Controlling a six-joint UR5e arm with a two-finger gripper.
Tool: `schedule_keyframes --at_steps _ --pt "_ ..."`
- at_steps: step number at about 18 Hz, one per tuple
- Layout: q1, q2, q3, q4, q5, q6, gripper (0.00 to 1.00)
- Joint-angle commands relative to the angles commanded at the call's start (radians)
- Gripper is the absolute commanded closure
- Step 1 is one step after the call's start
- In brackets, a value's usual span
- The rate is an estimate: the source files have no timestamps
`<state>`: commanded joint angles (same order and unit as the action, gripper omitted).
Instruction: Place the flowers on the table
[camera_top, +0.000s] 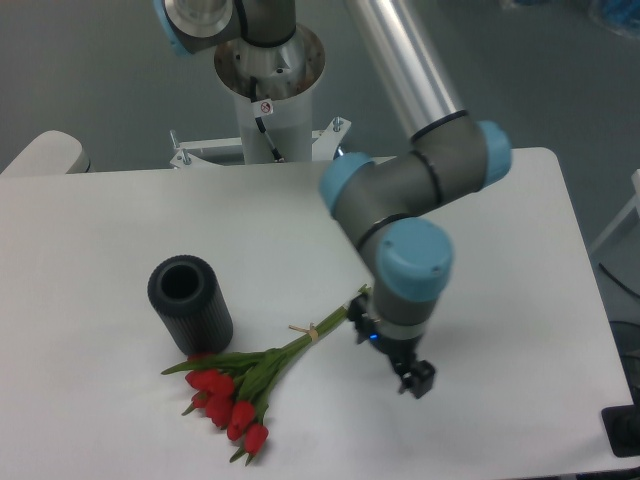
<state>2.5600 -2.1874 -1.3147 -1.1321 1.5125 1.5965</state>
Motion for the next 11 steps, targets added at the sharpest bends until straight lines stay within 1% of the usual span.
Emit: schedule_keyframes --at_steps 2,3,6,8,11 --pt "0.025 -0.02 0.015 0.003 0.0 0.071 0.0" --pt "0.037 -0.028 0.022 0.005 0.0 0.082 0.0" --pt "0.043 -0.045 0.031 0.015 0.003 0.082 0.0" --pt "0.04 -0.045 0.028 0.015 0.006 0.082 0.0" --pt "0.039 -0.046 0.022 0.006 0.047 0.082 0.0"
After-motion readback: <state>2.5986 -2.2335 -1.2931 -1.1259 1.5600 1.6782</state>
